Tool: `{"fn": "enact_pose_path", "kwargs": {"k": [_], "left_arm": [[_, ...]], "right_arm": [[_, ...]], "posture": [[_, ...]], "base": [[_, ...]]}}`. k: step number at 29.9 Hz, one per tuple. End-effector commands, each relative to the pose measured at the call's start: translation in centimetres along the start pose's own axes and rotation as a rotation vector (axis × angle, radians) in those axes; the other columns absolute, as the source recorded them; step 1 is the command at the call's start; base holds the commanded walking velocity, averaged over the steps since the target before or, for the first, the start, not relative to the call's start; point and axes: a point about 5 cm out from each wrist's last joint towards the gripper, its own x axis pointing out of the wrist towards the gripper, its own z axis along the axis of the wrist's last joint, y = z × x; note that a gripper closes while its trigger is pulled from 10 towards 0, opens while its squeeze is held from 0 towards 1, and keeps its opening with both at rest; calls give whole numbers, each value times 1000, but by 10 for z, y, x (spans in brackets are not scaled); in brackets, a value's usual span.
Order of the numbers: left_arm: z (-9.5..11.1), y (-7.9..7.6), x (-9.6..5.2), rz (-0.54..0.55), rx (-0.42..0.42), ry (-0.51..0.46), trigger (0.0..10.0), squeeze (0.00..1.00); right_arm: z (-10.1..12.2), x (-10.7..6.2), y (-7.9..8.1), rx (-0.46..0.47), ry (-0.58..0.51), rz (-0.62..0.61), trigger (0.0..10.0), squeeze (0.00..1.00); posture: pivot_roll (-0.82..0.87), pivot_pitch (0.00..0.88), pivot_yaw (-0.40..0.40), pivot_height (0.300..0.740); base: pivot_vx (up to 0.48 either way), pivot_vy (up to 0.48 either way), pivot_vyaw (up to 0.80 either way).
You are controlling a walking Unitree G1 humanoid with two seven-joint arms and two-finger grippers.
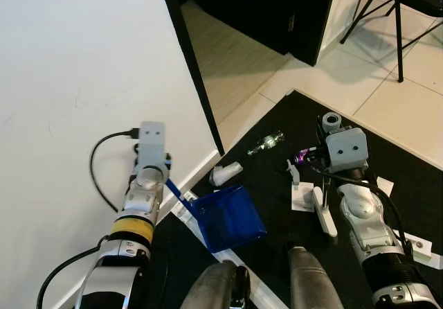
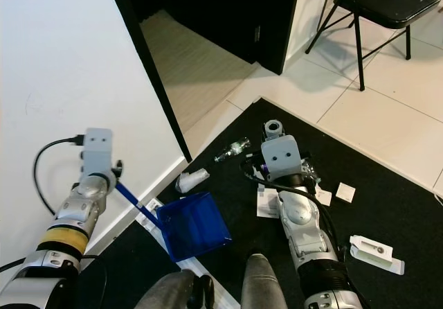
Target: Sweep floor
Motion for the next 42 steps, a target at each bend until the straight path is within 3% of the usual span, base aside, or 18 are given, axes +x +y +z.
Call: {"fn": "enact_pose_path", "kwargs": {"k": [1,2,4,5,7,9,17,22,24,25,26,27,30,34,37,39,41,42], "left_arm": [[-15,8,-2,78,-10,62,4902,0],[-19,10,-3,107,-23,81,4275,0],[-22,12,-3,125,-33,99,4157,0],[-26,12,-4,142,-49,122,3333,0],[-26,12,-4,142,-49,122,3333,0],[-34,12,-6,163,-98,171,0,0],[-42,9,-11,203,-190,234,0,0],[-37,5,-11,144,-223,202,0,0],[-13,-11,-11,-87,-231,66,0,0],[-13,-11,-11,-87,-231,66,0,0],[2,-19,-13,-218,-218,-11,9373,0],[7,-20,-14,-250,-205,-34,10000,0],[18,-26,-19,-385,-159,-88,10000,0],[28,-30,-24,-464,-133,-141,10000,0],[44,-36,-35,-610,-96,-229,10000,0],[46,-41,-43,-691,-16,-270,10000,0],[45,-44,-44,-704,22,-289,10000,0],[45,-49,-47,-705,73,-343,10000,0]], "right_arm": [[0,-2,3,6,-5,11,10000,0],[0,-2,3,5,-5,12,10000,0],[0,-2,3,5,-5,13,10000,0],[0,-2,3,5,-6,16,10000,0],[0,-2,3,5,-6,16,10000,0],[0,-1,3,3,-7,23,10000,0],[1,1,3,-1,-10,32,10000,0],[1,1,3,-2,-12,33,10000,0],[1,1,2,-3,-12,32,10000,0],[1,1,2,-3,-12,32,10000,0],[1,1,2,-3,-12,30,10000,0],[1,1,1,-3,-13,30,10000,0],[1,1,1,-3,-13,29,10000,0],[1,1,1,-3,-13,27,10000,0],[1,1,1,-1,-11,20,10000,0],[1,1,1,0,-10,17,10000,0],[1,1,1,0,-10,16,10000,0],[0,1,1,0,-10,15,10000,0]], "posture": [[-101,168,99,740],[-100,167,99,740],[-99,166,97,740],[-98,166,95,740],[-98,166,95,740],[-97,164,89,740],[-94,159,86,740],[-96,153,87,740],[-95,151,87,740],[-95,151,87,740],[-95,151,89,740],[-94,152,90,740],[-95,153,90,740],[-96,155,90,740],[-96,154,96,740],[-95,153,97,740],[-95,153,97,740],[-95,154,97,740]], "base": [[0,0,0],[0,0,0],[0,0,0],[0,0,0],[0,0,0],[0,0,0],[0,0,0],[0,0,0],[0,0,0],[0,0,0],[0,0,0],[0,0,0],[0,0,0],[0,0,0],[0,0,0],[0,0,0],[0,0,0],[0,0,0]]}}
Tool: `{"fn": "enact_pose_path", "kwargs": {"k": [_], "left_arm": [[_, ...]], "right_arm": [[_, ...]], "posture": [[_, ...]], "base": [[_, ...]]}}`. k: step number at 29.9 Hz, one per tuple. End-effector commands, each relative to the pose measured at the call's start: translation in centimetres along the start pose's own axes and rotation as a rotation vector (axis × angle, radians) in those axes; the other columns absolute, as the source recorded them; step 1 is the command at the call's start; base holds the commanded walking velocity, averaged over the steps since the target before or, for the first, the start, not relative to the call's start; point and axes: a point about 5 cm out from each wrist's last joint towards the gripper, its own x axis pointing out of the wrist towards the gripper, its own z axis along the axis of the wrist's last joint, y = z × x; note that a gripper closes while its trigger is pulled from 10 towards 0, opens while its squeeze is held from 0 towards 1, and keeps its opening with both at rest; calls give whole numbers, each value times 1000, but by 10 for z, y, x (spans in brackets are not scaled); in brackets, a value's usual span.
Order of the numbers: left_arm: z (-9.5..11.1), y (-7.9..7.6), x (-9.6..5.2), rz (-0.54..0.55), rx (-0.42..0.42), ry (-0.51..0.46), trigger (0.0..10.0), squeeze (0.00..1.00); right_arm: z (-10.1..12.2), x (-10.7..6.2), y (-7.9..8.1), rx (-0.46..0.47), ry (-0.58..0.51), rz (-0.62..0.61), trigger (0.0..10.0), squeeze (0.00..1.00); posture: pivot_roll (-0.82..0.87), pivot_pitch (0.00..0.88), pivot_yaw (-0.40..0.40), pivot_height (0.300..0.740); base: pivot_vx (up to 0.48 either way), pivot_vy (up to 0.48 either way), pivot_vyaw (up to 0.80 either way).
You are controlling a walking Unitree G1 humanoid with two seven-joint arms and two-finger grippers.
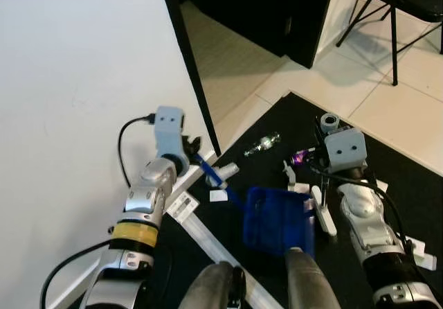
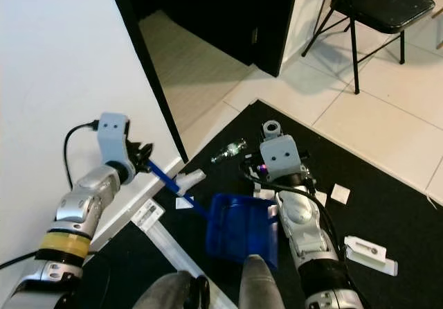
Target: Sweep floor
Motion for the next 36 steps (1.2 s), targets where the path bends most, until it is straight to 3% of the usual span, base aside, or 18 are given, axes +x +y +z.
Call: {"fn": "enact_pose_path", "kwargs": {"k": [1,4,11,26,27,28,36], "left_arm": [[-3,2,-4,4,76,-13,10000,0],[-4,-3,1,38,109,-55,10000,0],[-10,-4,3,50,190,-36,10000,0],[-48,-2,16,144,240,112,10000,0],[-50,-2,17,150,242,117,10000,725],[-50,-1,17,156,240,119,10000,1000],[-48,10,19,237,226,128,10000,1000]], "right_arm": [[2,1,2,6,-15,-1,10000,0],[3,2,2,8,-17,-3,10000,0],[2,1,2,7,-17,-2,10000,0],[3,2,4,10,-19,-3,10000,0],[3,2,3,9,-18,-4,10000,0],[3,1,3,9,-18,-6,10000,0],[2,1,2,8,-15,-10,10000,0]], "posture": [[-95,154,97,740],[-98,154,97,740],[-105,157,94,740],[-114,158,93,740],[-118,159,95,740],[-118,159,95,740],[-116,160,94,740]], "base": [[0,0,0],[0,0,0],[0,0,0],[0,0,0],[0,0,0],[0,0,0],[0,0,0]]}}
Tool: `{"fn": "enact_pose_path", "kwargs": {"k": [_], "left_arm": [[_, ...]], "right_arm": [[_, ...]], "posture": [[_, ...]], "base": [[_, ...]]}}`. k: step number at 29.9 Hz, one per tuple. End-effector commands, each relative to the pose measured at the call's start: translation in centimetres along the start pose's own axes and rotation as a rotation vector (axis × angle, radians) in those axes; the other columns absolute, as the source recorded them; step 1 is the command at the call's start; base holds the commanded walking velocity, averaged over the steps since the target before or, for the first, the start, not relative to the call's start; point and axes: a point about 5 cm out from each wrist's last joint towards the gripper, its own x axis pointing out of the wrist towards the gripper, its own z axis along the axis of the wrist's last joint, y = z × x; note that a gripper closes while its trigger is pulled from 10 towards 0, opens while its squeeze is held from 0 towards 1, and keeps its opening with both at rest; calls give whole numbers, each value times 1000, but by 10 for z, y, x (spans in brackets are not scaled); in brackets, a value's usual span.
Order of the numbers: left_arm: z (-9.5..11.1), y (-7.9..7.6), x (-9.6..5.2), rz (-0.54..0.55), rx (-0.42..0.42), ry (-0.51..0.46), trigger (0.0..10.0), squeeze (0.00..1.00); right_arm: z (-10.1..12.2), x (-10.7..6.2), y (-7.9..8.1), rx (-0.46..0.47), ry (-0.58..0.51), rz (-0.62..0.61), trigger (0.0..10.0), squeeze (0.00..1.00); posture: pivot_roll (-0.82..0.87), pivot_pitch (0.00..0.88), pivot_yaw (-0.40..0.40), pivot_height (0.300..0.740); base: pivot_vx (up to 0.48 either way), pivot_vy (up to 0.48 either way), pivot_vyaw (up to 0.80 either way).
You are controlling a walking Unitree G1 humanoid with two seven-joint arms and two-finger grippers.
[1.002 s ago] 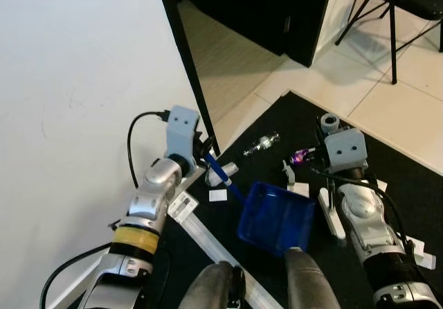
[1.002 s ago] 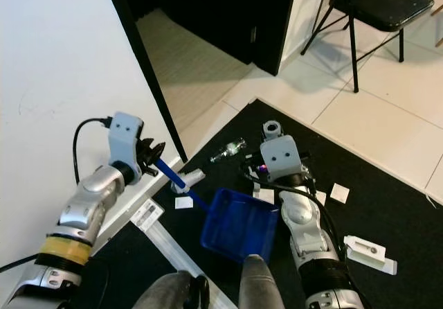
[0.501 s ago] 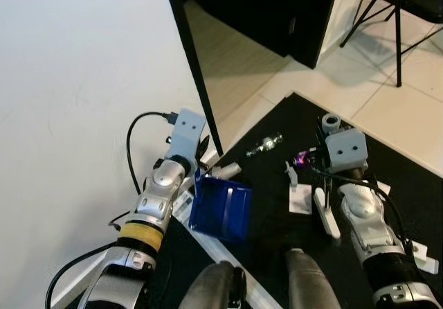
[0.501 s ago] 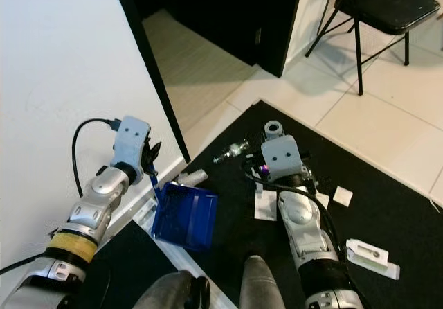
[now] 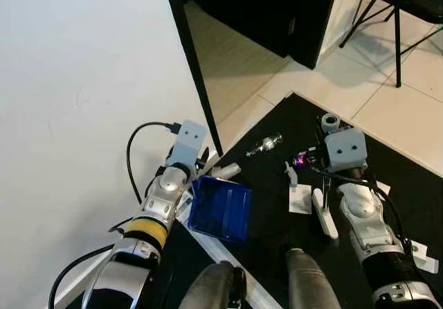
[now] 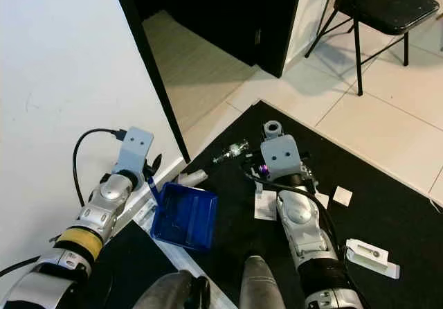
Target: Sweep floor
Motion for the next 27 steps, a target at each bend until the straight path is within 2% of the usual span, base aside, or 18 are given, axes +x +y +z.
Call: {"fn": "enact_pose_path", "kwargs": {"k": [1,3,5,6,7,9,11,12,13,14,15,16,17,19,21,24,25,27], "left_arm": [[-8,0,0,12,-21,34,10000,0],[-7,8,2,56,-69,47,10000,0],[-7,10,3,68,-78,50,10000,0],[-6,18,3,104,-98,56,10000,0],[-6,18,3,104,-98,56,10000,0],[-6,35,2,187,-118,85,10000,0],[-7,38,2,207,-121,95,10000,0],[-9,42,1,235,-124,111,9412,0],[-9,42,1,235,-124,111,9412,0],[-10,46,1,253,-141,124,6667,0],[-12,47,0,259,-163,139,4588,0],[-12,47,0,259,-163,139,4588,0],[-13,48,0,259,-185,158,3961,0],[-14,47,0,253,-189,165,3922,0],[-18,43,-1,217,-222,188,0,0],[-19,41,-1,207,-243,197,0,0],[-20,37,-1,185,-312,210,0,0],[-21,35,-1,175,-340,213,0,0]], "right_arm": [[3,0,1,3,-22,-1,10000,0],[4,1,2,5,-23,1,10000,0],[4,2,3,6,-24,2,10000,0],[4,2,3,6,-25,2,10000,0],[4,2,3,6,-25,2,10000,0],[4,1,3,7,-24,0,10000,0],[3,1,2,6,-23,0,10000,0],[3,0,2,6,-22,-1,10000,0],[3,0,2,6,-22,-1,10000,0],[2,0,2,5,-21,-1,10000,0],[2,-1,2,5,-20,-1,10000,0],[2,-1,2,5,-20,-1,10000,0],[2,-1,2,5,-19,0,10000,0],[2,0,2,5,-21,0,10000,0],[3,1,2,6,-23,2,10000,0],[3,1,3,6,-23,3,10000,0],[4,1,2,4,-24,6,10000,0],[4,1,2,3,-25,7,10000,0]], "posture": [[-113,160,93,740],[-110,159,94,740],[-110,159,94,740],[-110,158,97,740],[-110,158,97,740],[-109,158,98,740],[-109,158,99,740],[-109,158,99,740],[-109,158,99,740],[-107,157,99,740],[-106,156,99,740],[-106,156,99,740],[-104,154,99,740],[-104,154,99,740],[-102,151,97,740],[-102,151,97,740],[-102,150,92,740],[-102,150,92,740]], "base": [[0,0,0],[0,0,0],[0,0,0],[0,0,0],[0,0,0],[0,0,0],[0,0,0],[0,0,0],[0,0,0],[0,0,0],[0,0,0],[0,0,0],[0,0,0],[0,0,0],[0,0,0],[0,0,0],[0,0,0],[0,0,0]]}}
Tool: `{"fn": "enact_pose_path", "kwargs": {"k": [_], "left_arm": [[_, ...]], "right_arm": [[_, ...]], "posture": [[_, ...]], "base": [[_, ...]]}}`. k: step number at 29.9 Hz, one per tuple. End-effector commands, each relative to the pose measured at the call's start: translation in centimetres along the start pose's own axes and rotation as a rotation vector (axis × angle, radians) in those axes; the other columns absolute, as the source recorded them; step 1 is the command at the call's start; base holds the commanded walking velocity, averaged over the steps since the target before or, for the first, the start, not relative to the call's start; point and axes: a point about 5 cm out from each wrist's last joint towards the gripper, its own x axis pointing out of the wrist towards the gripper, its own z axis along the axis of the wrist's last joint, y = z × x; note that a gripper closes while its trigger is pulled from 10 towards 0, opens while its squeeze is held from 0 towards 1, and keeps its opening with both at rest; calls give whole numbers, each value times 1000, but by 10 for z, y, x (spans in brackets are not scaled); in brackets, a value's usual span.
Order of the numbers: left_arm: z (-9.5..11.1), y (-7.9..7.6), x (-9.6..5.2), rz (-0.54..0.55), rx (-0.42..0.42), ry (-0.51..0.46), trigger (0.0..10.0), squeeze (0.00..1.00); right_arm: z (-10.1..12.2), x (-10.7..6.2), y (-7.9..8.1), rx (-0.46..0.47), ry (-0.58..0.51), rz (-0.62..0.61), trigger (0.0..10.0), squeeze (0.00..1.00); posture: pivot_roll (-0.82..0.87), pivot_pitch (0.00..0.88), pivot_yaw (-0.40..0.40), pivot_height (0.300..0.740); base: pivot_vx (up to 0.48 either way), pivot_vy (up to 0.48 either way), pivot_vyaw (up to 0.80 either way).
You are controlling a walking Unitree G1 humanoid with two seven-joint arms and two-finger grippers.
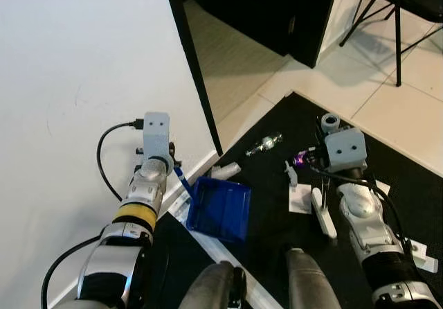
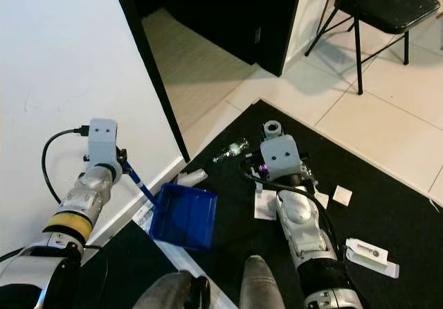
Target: Sweep floor
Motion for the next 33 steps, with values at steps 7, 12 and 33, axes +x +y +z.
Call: {"fn": "enact_pose_path", "kwargs": {"k": [7,12,33], "left_arm": [[-8,-8,-2,-56,-92,40,0,0],[-2,-11,-2,-85,-103,-1,0,0],[57,-11,-13,-189,-21,-110,10000,0]], "right_arm": [[3,1,0,-2,-25,6,10000,0],[3,1,0,-4,-25,6,10000,0],[2,0,-2,2,-20,-20,10000,0]], "posture": [[-109,148,91,740],[-113,144,90,740],[-96,146,116,740]], "base": [[0,0,0],[0,0,0],[0,0,0]]}}
